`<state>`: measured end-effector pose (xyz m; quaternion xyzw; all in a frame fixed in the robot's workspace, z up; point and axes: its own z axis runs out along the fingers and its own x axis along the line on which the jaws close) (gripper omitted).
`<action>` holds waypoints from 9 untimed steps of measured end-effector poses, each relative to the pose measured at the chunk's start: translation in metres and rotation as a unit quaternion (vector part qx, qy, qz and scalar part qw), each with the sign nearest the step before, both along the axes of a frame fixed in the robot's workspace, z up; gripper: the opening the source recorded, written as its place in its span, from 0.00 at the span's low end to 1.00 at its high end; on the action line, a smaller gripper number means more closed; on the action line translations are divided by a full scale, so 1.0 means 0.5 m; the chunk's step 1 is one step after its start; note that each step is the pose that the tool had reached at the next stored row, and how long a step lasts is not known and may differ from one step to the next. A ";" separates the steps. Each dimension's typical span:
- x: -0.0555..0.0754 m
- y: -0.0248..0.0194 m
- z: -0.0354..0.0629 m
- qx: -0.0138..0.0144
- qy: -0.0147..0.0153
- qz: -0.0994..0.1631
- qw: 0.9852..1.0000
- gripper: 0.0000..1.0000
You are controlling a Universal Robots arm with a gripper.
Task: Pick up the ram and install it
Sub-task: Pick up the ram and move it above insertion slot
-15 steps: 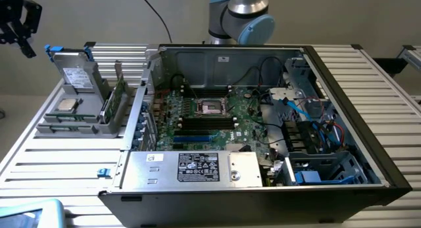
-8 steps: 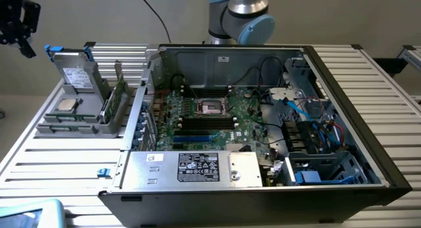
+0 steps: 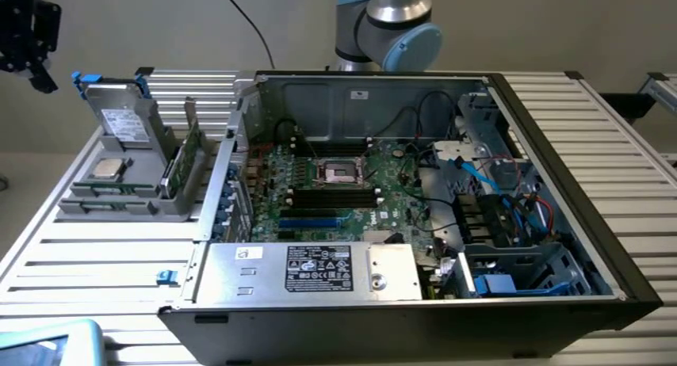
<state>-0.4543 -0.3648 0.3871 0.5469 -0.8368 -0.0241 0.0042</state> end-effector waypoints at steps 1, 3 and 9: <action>0.000 0.0001 0.000 0.000 0.000 0.009 1.000 0.11; 0.000 0.0000 0.000 0.000 0.000 0.027 1.000 0.11; 0.000 0.0000 0.000 0.000 0.000 0.082 0.997 0.11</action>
